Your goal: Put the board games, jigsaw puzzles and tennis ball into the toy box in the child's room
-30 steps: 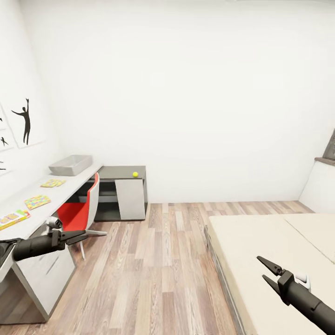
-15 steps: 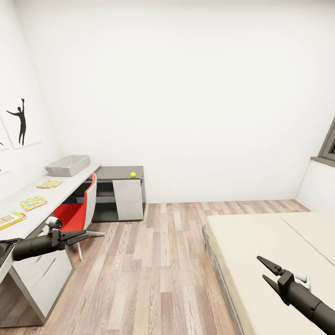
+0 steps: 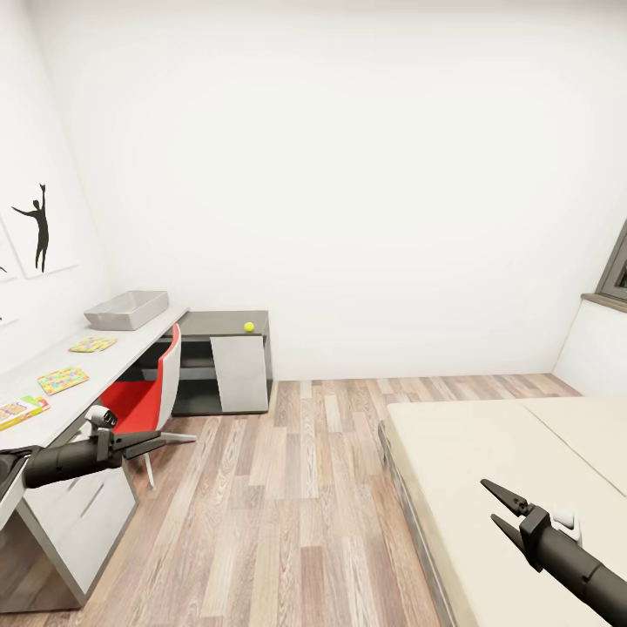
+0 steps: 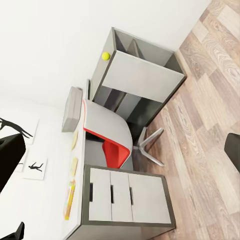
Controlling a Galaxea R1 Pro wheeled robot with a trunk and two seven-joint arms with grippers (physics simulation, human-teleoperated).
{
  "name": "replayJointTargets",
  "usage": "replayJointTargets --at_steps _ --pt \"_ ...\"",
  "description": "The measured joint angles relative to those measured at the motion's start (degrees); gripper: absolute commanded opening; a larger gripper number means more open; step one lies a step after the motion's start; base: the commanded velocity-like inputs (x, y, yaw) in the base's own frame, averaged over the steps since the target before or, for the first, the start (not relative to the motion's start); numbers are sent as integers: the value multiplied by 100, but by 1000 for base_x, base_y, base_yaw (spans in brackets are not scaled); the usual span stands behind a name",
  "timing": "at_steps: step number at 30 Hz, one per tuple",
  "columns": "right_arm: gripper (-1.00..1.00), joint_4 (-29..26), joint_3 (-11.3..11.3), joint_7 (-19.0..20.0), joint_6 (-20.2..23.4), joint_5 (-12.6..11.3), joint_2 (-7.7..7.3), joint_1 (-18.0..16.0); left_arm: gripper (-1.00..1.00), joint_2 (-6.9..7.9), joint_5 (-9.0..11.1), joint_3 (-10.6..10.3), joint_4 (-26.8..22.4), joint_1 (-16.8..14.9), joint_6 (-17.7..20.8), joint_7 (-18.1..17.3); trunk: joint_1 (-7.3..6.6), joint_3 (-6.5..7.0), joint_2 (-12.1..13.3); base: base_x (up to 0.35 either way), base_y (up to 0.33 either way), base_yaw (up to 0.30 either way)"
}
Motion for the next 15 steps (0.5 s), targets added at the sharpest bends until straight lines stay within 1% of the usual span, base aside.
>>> replayJointTargets --at_steps 4,7,15 --pt "100 -1 0 -2 0 0 0 0 100 0 0 -1 0 0 0 0 0 0 0 0 -51 0" --pt "100 -1 0 -2 0 -1 0 0 100 0 2 -1 0 0 0 1 0 0 0 0 -109 0" --pt "100 -2 0 -1 1 -1 0 0 100 0 3 -3 1 0 0 1 0 0 0 0 -183 0"
